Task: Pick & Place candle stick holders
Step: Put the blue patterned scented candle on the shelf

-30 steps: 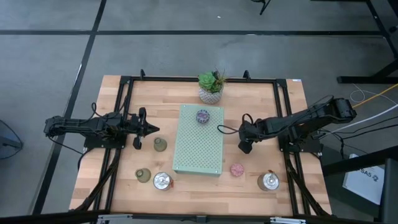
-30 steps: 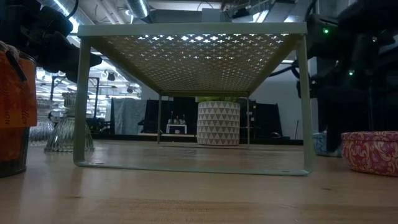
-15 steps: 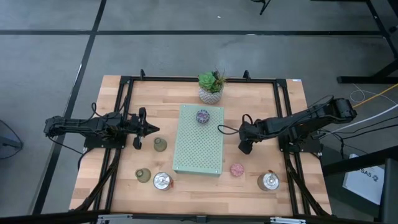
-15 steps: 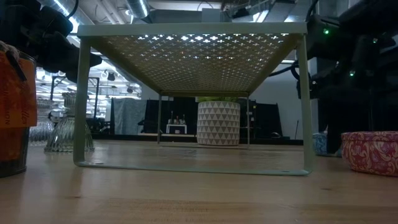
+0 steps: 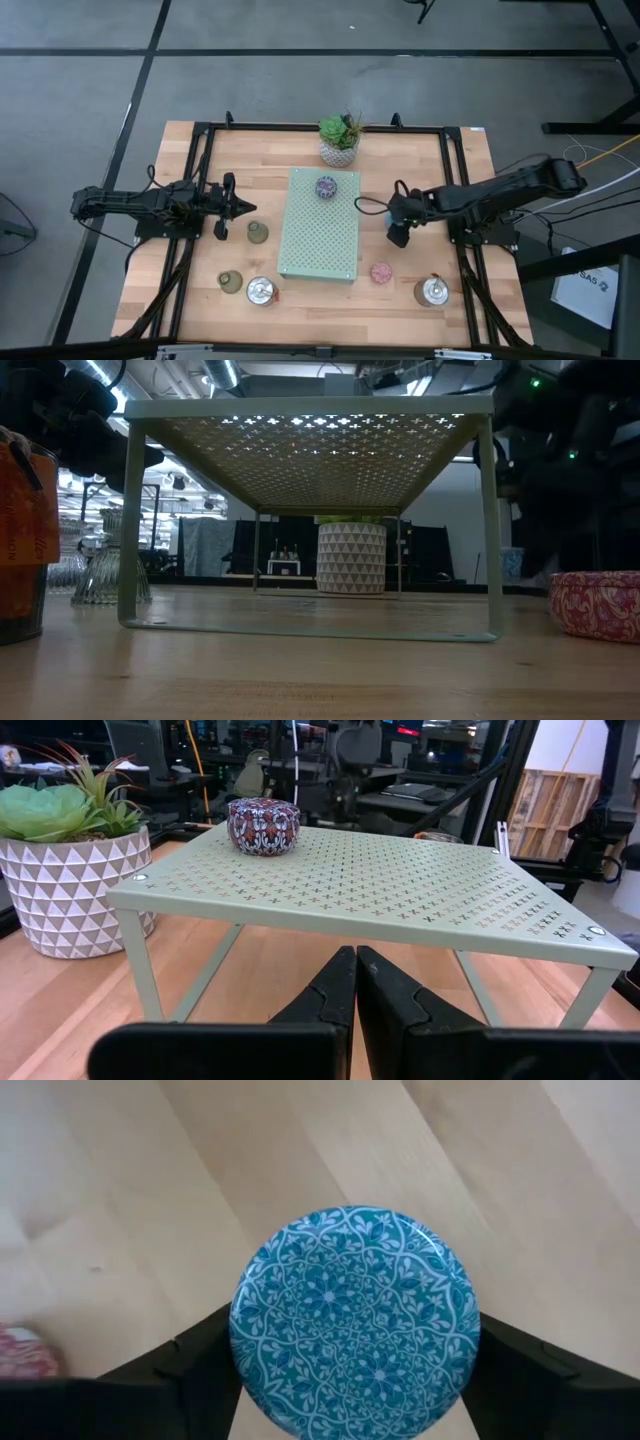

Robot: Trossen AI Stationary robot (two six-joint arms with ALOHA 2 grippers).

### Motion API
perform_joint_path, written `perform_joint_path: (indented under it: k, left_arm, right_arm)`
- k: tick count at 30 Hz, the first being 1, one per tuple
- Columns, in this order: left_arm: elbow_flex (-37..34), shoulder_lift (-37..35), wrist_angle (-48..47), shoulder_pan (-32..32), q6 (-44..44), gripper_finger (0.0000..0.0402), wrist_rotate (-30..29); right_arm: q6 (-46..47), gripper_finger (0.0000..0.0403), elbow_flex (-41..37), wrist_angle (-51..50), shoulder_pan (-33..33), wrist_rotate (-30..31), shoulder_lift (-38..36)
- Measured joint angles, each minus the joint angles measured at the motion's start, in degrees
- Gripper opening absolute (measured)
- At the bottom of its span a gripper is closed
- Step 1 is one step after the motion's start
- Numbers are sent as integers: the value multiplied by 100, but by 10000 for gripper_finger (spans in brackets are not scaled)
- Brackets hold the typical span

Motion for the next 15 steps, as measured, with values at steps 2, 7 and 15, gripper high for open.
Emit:
perform_joint_path:
  k: [2, 7, 15]
  left_arm:
    - [0, 0, 0, -1, -1, 6, 0]
    - [0, -1, 0, -2, 0, 6, 0]
    - [0, 0, 0, 0, 0, 6, 0]
  right_arm:
    - [-65, 298, 24, 45, 0, 2, -113]
    - [-376, 299, 328, -2, -61, 4, -267]
    - [-957, 299, 1078, -426, -312, 17, -267]
